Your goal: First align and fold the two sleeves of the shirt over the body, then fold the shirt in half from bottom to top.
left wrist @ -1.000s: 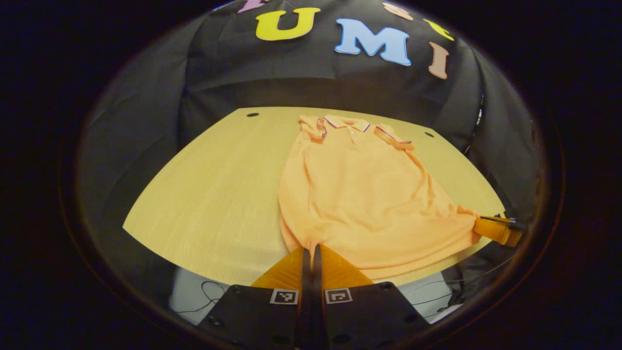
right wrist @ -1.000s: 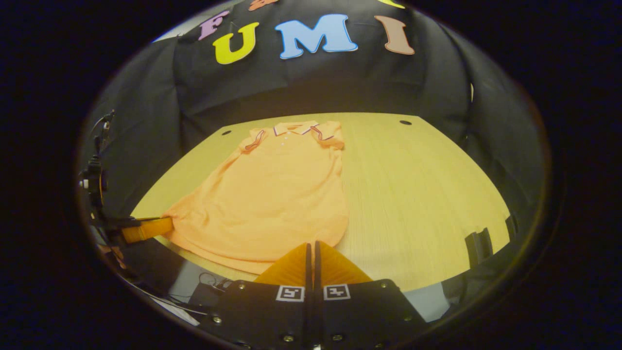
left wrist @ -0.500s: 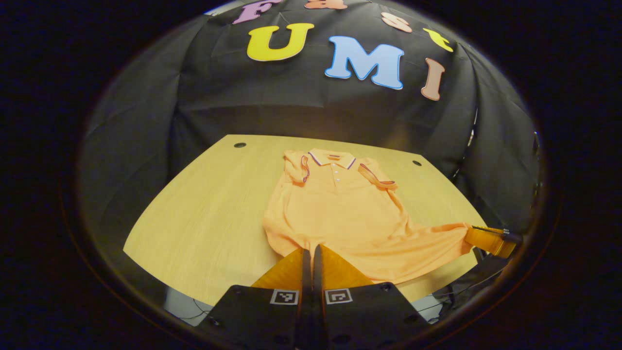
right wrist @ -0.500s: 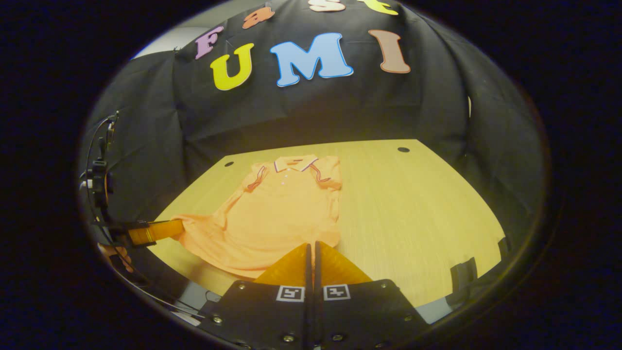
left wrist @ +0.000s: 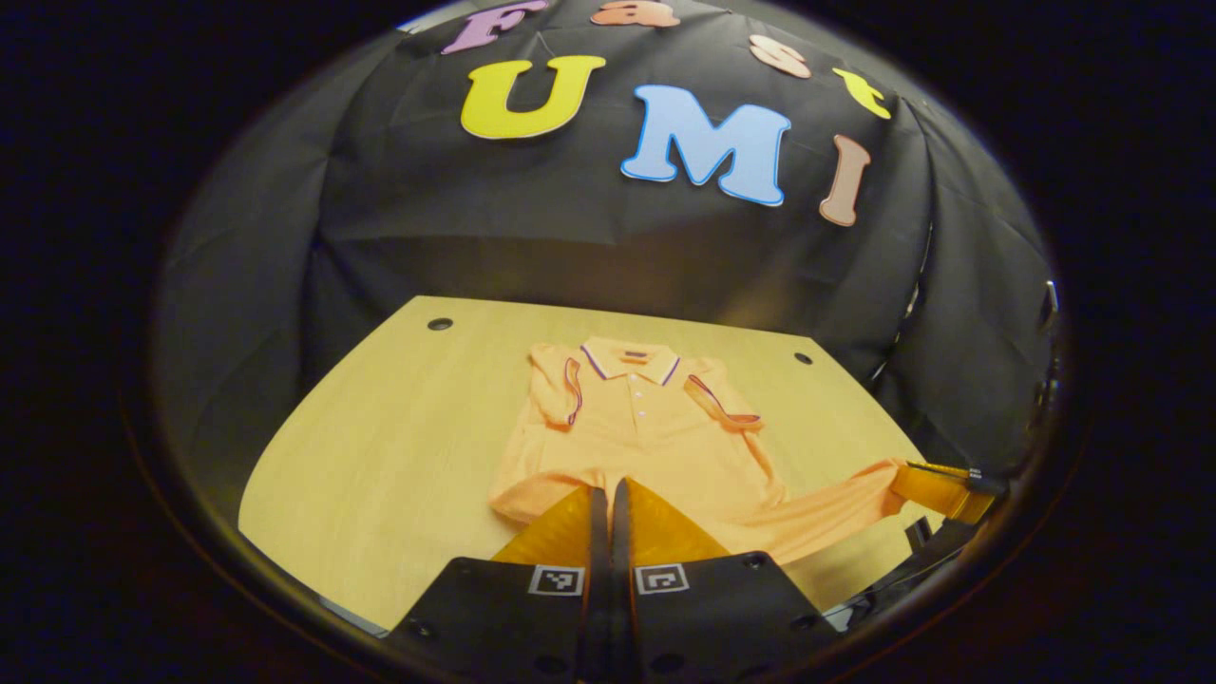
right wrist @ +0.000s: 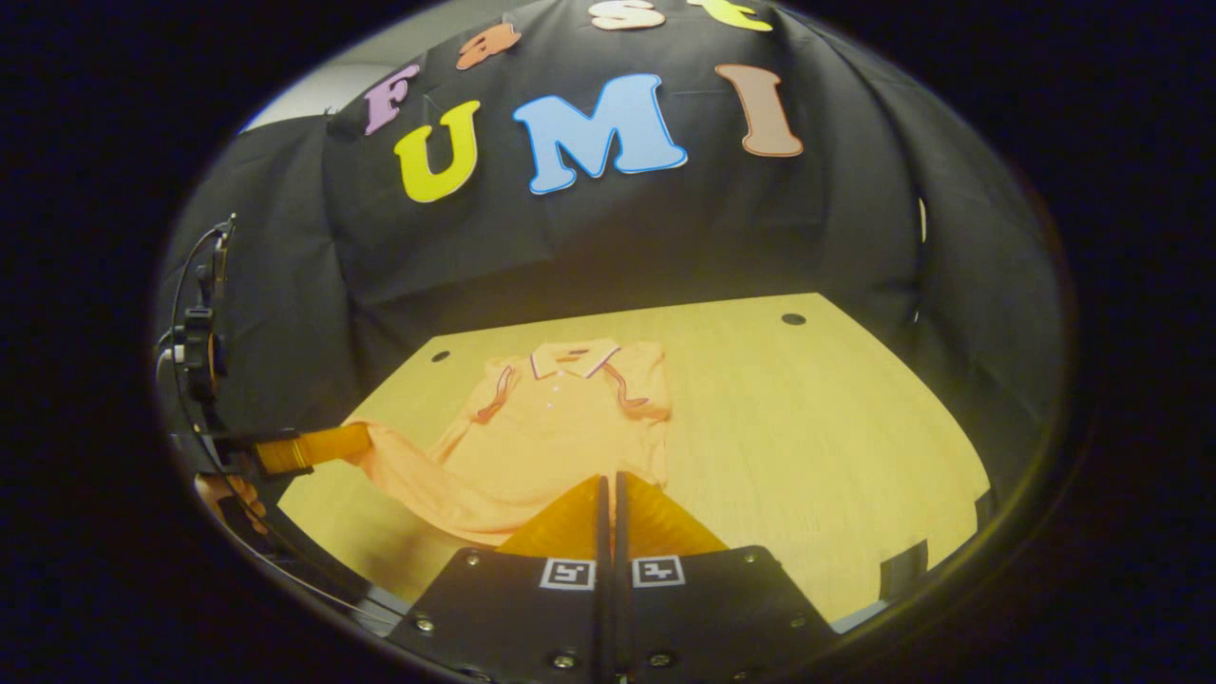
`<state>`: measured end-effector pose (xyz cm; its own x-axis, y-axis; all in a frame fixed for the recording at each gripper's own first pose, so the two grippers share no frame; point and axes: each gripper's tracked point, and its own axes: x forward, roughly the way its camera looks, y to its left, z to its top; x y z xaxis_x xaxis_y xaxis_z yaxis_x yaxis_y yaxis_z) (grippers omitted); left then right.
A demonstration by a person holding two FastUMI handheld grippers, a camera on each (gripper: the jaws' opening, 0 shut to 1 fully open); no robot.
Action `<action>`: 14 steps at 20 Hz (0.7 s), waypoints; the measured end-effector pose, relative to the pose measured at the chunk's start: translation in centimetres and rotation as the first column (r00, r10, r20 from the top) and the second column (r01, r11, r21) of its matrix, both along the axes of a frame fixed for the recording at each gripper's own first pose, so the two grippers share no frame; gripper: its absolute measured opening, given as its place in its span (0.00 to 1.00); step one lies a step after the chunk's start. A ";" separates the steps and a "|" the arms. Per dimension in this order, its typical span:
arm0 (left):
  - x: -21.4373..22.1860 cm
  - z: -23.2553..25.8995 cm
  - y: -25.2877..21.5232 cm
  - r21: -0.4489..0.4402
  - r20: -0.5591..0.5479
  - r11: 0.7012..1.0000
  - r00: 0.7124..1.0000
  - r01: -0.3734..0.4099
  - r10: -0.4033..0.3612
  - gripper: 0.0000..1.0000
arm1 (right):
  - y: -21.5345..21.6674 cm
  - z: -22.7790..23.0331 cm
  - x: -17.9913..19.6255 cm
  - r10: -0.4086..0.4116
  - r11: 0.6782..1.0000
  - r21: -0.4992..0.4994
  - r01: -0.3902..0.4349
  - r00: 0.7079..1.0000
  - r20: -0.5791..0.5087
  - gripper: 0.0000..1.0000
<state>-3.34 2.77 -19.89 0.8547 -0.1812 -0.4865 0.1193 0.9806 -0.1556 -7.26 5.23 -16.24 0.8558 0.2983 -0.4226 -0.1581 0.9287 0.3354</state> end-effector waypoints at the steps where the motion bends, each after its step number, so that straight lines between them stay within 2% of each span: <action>1: 1.0 0.2 -0.1 -0.005 0.004 1.000 1.000 0.000 0.000 0.06 | 0.0 0.5 0.9 -0.007 1.000 0.003 0.007 1.000 0.006 0.00; 3: 2.8 0.9 0.0 -0.015 0.015 1.000 1.000 0.007 -0.007 0.06 | 0.0 1.4 2.8 -0.016 1.000 0.000 0.016 1.000 0.022 0.04; 5: 4.9 1.3 -0.1 -0.027 0.020 1.000 1.000 0.012 -0.012 0.06 | 0.2 2.0 4.7 -0.024 1.000 -0.012 0.024 0.999 0.034 0.00; 14: 14.5 3.2 -0.4 -0.052 0.039 0.996 0.997 0.069 -0.067 0.06 | 1.1 3.9 13.3 -0.088 0.996 0.026 0.087 0.996 0.033 0.00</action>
<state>11.16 2.35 -16.65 0.8569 -0.2641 -0.4426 0.1916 0.9604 -0.2021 6.08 6.37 -12.34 0.8929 0.2317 -0.3861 -0.0884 0.9309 0.3543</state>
